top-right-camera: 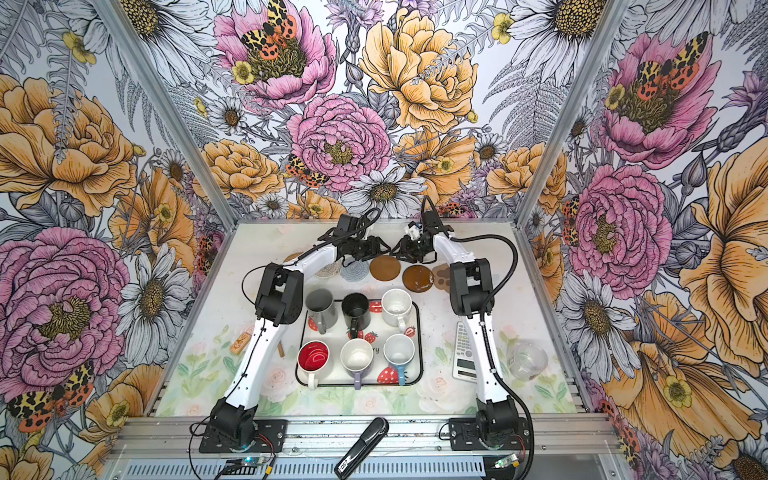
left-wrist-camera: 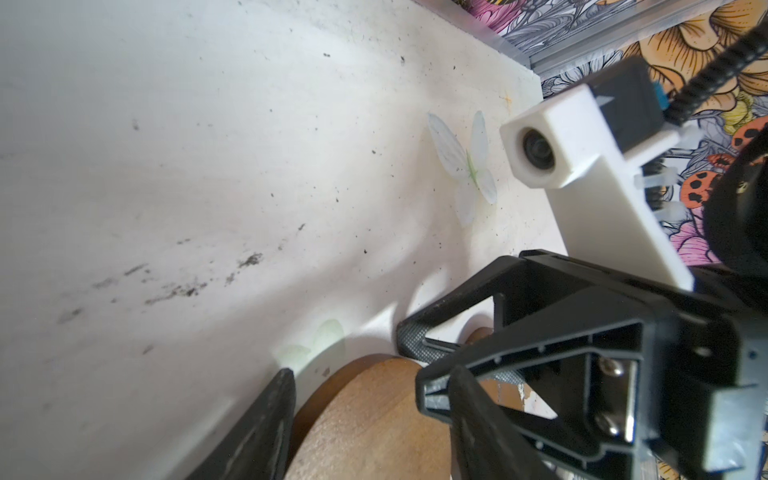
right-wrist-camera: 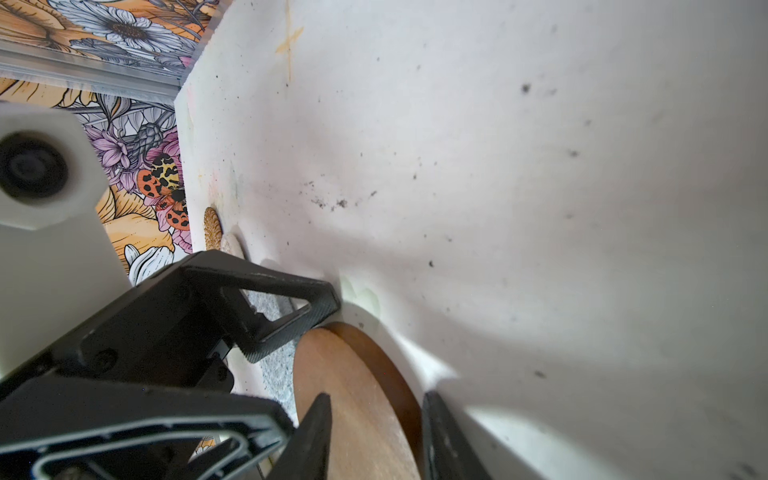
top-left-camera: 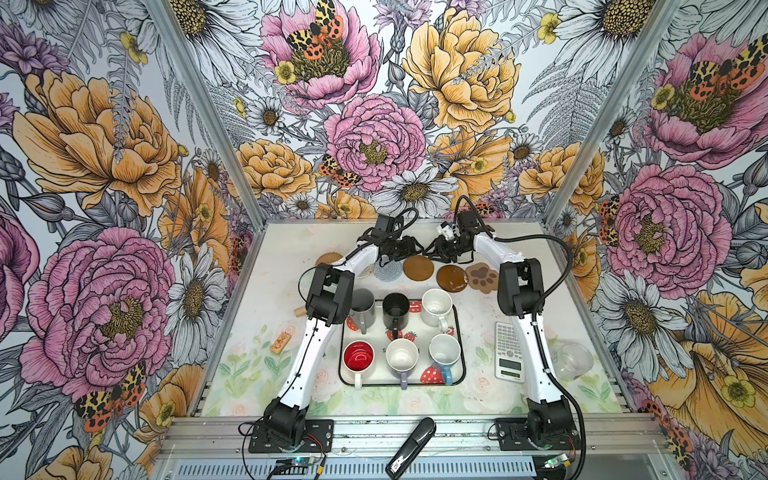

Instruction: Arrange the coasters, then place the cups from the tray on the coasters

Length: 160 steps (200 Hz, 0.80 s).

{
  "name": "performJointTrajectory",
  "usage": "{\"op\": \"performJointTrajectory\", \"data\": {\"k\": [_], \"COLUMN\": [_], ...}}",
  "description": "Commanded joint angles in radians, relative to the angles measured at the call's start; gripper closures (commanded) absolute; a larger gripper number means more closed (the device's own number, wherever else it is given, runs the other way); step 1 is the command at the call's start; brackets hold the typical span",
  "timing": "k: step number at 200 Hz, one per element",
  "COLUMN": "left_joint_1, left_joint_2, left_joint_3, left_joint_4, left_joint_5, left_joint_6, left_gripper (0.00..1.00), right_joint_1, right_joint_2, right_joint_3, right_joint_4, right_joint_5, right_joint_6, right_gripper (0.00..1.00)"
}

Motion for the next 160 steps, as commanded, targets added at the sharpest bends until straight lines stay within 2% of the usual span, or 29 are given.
{"op": "performJointTrajectory", "data": {"k": [1,30,60,85,115,160], "left_joint_1": [-0.003,0.01,0.03,0.04,0.046,0.033], "left_joint_2": [-0.043,-0.081,-0.171,-0.296,-0.478,-0.721], "left_joint_3": [0.059,0.088,0.041,-0.07,-0.27,-0.536], "left_joint_4": [-0.016,-0.015,-0.016,-0.05,-0.066,-0.168], "left_joint_5": [-0.011,-0.033,-0.07,-0.13,-0.153,-0.353], "left_joint_6": [0.0,0.002,0.018,0.068,0.144,0.249], "left_gripper": [0.38,0.37,0.37,0.37,0.37,0.37], "right_joint_1": [-0.008,-0.029,-0.057,-0.081,-0.089,-0.087], "right_joint_2": [-0.077,-0.163,-0.306,-0.454,-0.647,-0.902], "right_joint_3": [0.027,0.017,-0.101,-0.268,-0.515,-0.912], "right_joint_4": [-0.025,-0.025,-0.026,-0.023,-0.003,0.145], "right_joint_5": [0.039,0.055,0.094,0.164,0.331,0.368], "right_joint_6": [0.01,0.008,-0.031,-0.076,-0.11,-0.039], "right_gripper": [0.6,0.59,0.59,0.58,0.58,0.58]}}
